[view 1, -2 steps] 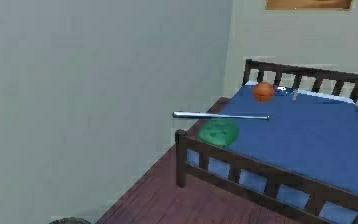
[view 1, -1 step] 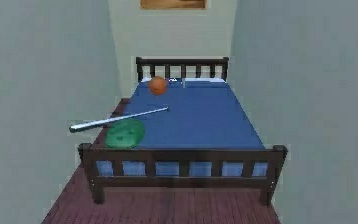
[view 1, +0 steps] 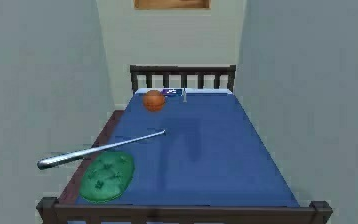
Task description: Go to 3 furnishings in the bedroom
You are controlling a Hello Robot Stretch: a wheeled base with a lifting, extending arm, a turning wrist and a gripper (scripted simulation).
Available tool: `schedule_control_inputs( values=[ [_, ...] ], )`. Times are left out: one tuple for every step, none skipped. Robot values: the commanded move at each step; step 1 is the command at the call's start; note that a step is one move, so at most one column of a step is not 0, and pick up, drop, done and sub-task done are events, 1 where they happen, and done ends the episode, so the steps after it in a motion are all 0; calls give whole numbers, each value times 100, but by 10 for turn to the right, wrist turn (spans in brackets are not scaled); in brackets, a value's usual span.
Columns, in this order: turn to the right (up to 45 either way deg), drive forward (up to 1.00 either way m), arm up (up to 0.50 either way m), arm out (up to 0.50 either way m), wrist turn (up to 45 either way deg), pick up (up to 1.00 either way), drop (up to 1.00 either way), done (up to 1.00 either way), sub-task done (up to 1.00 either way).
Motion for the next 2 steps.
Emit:
schedule_control_inputs(
  values=[
    [0,0,0,0,0,0,0,0,100],
    [450,0,0,0,0,0,0,0,0]
  ],
)
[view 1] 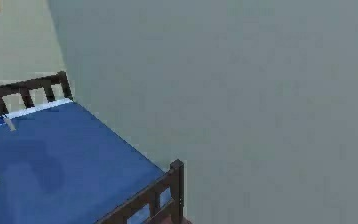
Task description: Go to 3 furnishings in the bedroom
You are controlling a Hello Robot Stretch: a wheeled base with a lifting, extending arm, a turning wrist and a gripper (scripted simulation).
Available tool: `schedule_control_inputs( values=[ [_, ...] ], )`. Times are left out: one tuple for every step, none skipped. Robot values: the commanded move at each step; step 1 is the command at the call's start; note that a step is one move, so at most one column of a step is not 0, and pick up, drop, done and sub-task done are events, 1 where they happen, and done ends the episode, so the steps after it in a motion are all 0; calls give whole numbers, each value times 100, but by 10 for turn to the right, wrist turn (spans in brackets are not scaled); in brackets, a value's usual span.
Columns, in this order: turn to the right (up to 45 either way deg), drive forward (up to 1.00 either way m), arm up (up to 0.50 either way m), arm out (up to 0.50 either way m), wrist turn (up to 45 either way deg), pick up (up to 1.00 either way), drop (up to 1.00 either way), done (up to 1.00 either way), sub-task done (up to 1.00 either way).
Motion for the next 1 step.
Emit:
schedule_control_inputs(
  values=[
    [450,0,0,0,0,0,0,0,0]
  ],
)
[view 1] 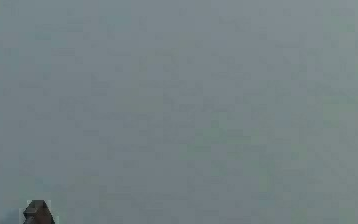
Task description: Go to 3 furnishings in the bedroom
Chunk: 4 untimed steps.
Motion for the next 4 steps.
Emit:
schedule_control_inputs(
  values=[
    [450,0,0,0,0,0,0,0,0],
    [330,0,0,0,0,0,0,0,0],
    [0,100,0,0,0,0,0,0,0],
    [30,0,0,0,0,0,0,0,0]
  ],
)
